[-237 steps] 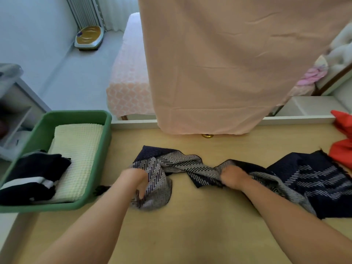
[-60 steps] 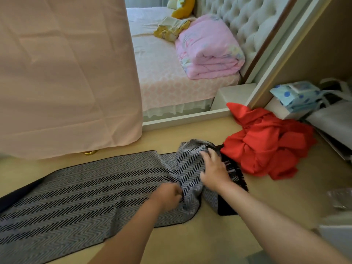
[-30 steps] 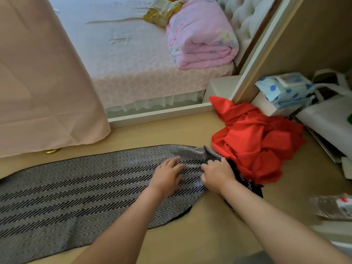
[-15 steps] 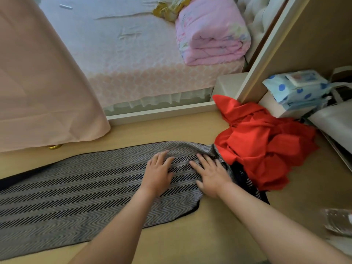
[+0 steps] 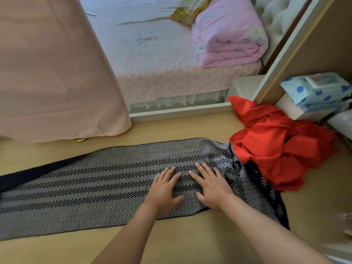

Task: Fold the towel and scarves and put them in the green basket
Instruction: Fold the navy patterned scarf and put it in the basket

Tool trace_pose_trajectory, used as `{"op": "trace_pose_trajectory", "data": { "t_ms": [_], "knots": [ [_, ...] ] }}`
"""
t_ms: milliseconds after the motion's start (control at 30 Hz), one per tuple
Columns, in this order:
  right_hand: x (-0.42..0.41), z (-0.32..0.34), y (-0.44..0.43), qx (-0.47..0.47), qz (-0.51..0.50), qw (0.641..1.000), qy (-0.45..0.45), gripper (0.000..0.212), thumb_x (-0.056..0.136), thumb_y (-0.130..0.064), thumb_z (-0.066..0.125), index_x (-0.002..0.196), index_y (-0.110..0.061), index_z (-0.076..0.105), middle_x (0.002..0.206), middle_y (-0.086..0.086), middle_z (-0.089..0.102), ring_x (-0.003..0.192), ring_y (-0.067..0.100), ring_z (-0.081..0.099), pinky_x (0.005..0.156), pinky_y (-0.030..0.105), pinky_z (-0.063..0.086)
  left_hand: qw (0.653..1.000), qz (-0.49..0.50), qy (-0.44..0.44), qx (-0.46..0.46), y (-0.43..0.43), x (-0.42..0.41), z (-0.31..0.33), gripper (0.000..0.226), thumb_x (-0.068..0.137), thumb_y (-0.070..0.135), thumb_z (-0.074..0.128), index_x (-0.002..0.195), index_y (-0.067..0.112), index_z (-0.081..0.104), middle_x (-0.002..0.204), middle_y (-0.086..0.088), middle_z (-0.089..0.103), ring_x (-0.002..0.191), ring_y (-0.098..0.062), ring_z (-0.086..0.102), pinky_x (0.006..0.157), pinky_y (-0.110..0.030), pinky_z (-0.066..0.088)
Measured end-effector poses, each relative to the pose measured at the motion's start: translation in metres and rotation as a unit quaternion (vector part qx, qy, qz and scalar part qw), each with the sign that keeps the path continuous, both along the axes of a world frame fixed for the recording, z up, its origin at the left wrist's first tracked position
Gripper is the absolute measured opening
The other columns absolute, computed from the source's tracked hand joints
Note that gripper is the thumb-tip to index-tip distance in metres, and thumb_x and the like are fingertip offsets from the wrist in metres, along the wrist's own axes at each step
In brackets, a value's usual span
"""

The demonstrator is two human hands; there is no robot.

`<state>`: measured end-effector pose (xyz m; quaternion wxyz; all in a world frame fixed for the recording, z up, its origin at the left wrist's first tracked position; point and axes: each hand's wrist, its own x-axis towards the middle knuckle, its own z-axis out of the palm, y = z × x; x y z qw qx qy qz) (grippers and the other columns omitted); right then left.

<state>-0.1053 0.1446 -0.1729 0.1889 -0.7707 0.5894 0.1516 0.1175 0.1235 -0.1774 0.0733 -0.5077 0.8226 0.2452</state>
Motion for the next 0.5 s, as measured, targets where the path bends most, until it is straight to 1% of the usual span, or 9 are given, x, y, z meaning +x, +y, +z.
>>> {"op": "trace_pose_trajectory", "data": {
  "t_ms": [100, 167, 233, 267, 333, 433, 500],
  "knots": [
    [-0.005, 0.009, 0.000, 0.018, -0.032, 0.999, 0.029, 0.074, 0.095, -0.056, 0.033, 0.157, -0.036, -0.001, 0.165, 0.002, -0.014, 0.152, 0.024, -0.012, 0.121, 0.052, -0.002, 0.998, 0.053, 0.011, -0.035, 0.001, 0.014, 0.002, 0.069, 0.092, 0.057, 0.049, 0.152, 0.033, 0.025, 0.161, 0.005, 0.015, 0.149, -0.020, 0.008, 0.121, -0.043, 0.015],
    [0.005, 0.019, -0.003, 0.016, -0.050, 0.998, 0.046, 0.069, 0.096, -0.056, 0.031, 0.157, -0.031, 0.010, 0.166, 0.008, -0.002, 0.152, 0.029, -0.002, 0.121, 0.053, 0.002, 0.996, 0.072, 0.009, -0.058, 0.002, 0.029, 0.005, 0.057, 0.093, 0.050, 0.050, 0.145, 0.031, 0.036, 0.149, 0.005, 0.033, 0.139, -0.019, 0.026, 0.114, -0.039, 0.027],
    [0.027, 0.029, -0.005, 0.009, -0.058, 0.998, 0.038, 0.065, 0.097, -0.054, 0.031, 0.155, -0.026, 0.019, 0.165, 0.010, 0.007, 0.152, 0.030, 0.003, 0.121, 0.053, 0.006, 0.992, 0.097, 0.020, -0.077, 0.005, 0.049, 0.009, 0.048, 0.093, 0.046, 0.052, 0.137, 0.031, 0.044, 0.133, 0.007, 0.043, 0.125, -0.017, 0.039, 0.104, -0.034, 0.035],
    [0.042, 0.034, -0.006, 0.011, -0.055, 0.998, 0.024, 0.063, 0.098, -0.053, 0.031, 0.155, -0.026, 0.021, 0.165, 0.010, 0.007, 0.152, 0.030, 0.003, 0.121, 0.053, 0.006, 0.991, 0.109, 0.030, -0.076, 0.006, 0.062, 0.012, 0.045, 0.093, 0.044, 0.052, 0.135, 0.030, 0.046, 0.127, 0.008, 0.045, 0.120, -0.016, 0.041, 0.101, -0.032, 0.037],
    [0.080, 0.042, -0.007, 0.015, -0.045, 0.999, -0.005, 0.061, 0.100, -0.050, 0.034, 0.155, -0.027, 0.021, 0.165, 0.007, 0.008, 0.152, 0.027, 0.005, 0.122, 0.050, 0.007, 0.988, 0.128, 0.047, -0.069, 0.008, 0.093, 0.017, 0.042, 0.094, 0.041, 0.054, 0.134, 0.030, 0.047, 0.123, 0.008, 0.047, 0.117, -0.016, 0.044, 0.098, -0.031, 0.039],
    [0.152, 0.052, -0.003, 0.006, -0.034, 0.999, -0.038, 0.060, 0.100, -0.050, 0.036, 0.154, -0.027, 0.025, 0.163, 0.004, 0.016, 0.149, 0.025, 0.017, 0.121, 0.048, 0.016, 0.984, 0.160, 0.061, -0.052, 0.013, 0.154, 0.027, 0.042, 0.096, 0.039, 0.052, 0.135, 0.027, 0.046, 0.126, 0.004, 0.047, 0.119, -0.019, 0.045, 0.097, -0.037, 0.043],
    [0.205, 0.058, 0.000, -0.008, -0.024, 0.998, -0.056, 0.059, 0.100, -0.050, 0.038, 0.153, -0.026, 0.029, 0.160, 0.005, 0.024, 0.145, 0.027, 0.027, 0.118, 0.047, 0.024, 0.979, 0.189, 0.071, -0.036, 0.019, 0.203, 0.036, 0.044, 0.097, 0.038, 0.052, 0.139, 0.025, 0.043, 0.131, 0.003, 0.045, 0.119, -0.019, 0.048, 0.096, -0.038, 0.046]
  ]
}}
